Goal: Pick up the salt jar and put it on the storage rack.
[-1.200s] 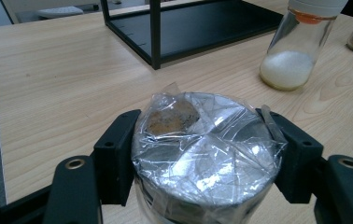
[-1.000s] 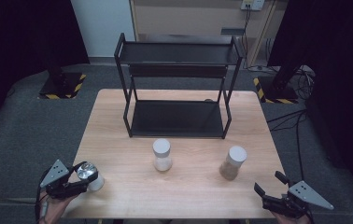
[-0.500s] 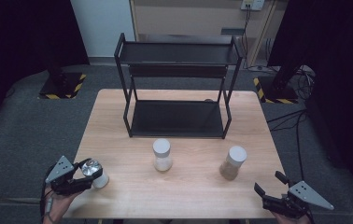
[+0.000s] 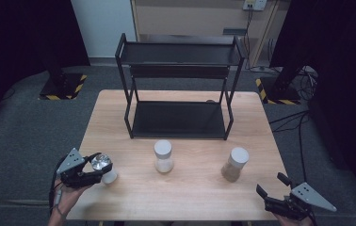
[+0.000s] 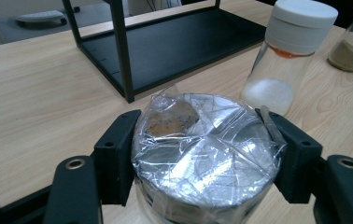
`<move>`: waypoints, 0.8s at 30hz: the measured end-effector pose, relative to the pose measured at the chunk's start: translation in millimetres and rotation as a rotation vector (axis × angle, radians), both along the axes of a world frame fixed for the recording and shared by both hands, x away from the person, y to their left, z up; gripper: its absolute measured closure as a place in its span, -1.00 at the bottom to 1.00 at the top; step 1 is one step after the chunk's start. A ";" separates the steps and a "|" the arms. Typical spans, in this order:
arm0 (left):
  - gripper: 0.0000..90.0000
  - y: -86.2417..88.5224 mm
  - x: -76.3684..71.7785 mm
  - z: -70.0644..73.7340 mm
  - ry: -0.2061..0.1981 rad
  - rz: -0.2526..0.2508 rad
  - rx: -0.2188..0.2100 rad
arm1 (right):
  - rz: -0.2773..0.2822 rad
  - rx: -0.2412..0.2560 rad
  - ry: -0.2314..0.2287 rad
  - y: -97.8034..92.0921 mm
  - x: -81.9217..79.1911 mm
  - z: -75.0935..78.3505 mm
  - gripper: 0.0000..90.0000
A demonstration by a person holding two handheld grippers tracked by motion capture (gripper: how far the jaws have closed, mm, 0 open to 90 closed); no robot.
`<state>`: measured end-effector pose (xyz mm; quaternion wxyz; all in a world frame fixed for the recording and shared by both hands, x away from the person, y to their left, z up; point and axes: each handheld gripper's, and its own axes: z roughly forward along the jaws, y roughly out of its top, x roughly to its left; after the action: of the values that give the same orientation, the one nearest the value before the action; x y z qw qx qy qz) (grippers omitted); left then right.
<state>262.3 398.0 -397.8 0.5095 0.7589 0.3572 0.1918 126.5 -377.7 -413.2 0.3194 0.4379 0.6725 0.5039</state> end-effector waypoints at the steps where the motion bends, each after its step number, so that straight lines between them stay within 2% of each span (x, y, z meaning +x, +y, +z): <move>1: -0.26 -5.0 4.3 3.3 -0.002 -0.007 0.009 | 0.000 -0.001 0.000 0.0 0.1 -0.1 -0.84; 4: -0.26 -8.5 7.8 5.8 0.000 -0.012 0.011 | 0.000 -0.001 0.000 0.0 0.1 0.0 -0.84; 13: -0.25 -33.3 30.1 20.4 0.000 -0.035 0.022 | 0.001 0.002 0.000 -0.6 0.1 -0.4 -0.84; 24: -0.26 -56.1 52.9 29.8 0.000 -0.055 0.030 | 0.003 0.006 -0.001 -1.1 0.0 -0.6 -0.84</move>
<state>315.2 341.8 -368.0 0.5030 0.7762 0.3333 0.1829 126.5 -378.8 -413.7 0.3178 0.4378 0.6715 0.5065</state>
